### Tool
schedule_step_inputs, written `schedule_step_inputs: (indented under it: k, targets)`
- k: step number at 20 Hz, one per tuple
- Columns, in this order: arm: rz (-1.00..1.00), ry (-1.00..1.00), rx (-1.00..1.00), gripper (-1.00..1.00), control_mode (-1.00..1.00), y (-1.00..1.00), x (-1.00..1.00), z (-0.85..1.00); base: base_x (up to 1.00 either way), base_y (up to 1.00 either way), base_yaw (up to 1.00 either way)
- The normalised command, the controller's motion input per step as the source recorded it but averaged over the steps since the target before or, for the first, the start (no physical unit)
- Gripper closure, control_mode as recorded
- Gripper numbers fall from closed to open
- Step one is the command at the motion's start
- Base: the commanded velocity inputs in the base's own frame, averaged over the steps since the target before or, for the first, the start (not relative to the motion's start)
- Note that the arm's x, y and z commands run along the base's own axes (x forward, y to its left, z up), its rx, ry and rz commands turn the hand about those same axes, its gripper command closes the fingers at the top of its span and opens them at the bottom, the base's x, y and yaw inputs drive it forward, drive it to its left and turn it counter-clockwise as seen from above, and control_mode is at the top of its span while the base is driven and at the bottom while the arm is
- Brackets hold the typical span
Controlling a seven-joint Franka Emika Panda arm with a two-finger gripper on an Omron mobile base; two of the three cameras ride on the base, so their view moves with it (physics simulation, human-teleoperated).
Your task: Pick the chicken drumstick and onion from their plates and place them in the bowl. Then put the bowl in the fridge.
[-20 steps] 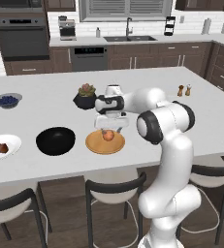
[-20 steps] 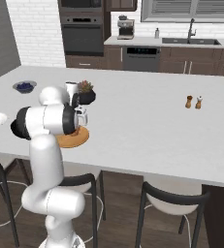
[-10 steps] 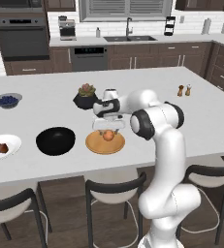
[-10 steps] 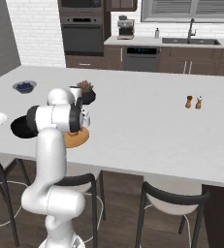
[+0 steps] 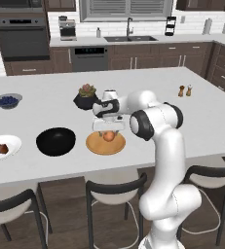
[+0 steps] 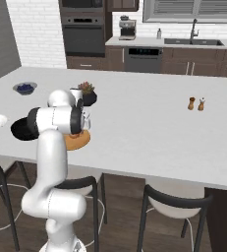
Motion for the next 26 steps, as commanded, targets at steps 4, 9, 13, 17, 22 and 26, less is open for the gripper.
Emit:
schedule_step_inputs:
  k: [4, 9, 13, 17, 22, 26]
  targets:
    - [-0.02, 0.0, 0.04, 1.0, -1.0, 0.0, -0.44, -0.1, 0.0, 0.0, 0.0]
    - [-0.01, 0.0, 0.05, 1.0, -1.0, 0.0, -0.32, -0.08, 0.0, 0.0, 0.0]
    - [-0.01, 0.0, 0.02, 1.0, -1.0, 0.0, -0.4, 0.03, 0.0, 0.0, 0.0]
    - [-0.01, -0.04, 0.01, 1.0, -1.0, 0.13, -0.62, 0.54, 0.0, 0.0, 0.0]
    - [0.0, -0.01, 0.08, 1.0, -1.0, 0.14, -0.45, 0.99, 0.0, 0.0, 0.0]
    - [0.0, 0.0, 0.18, 1.0, -1.0, 0.55, -0.19, 0.73, 0.0, 0.0, 0.0]
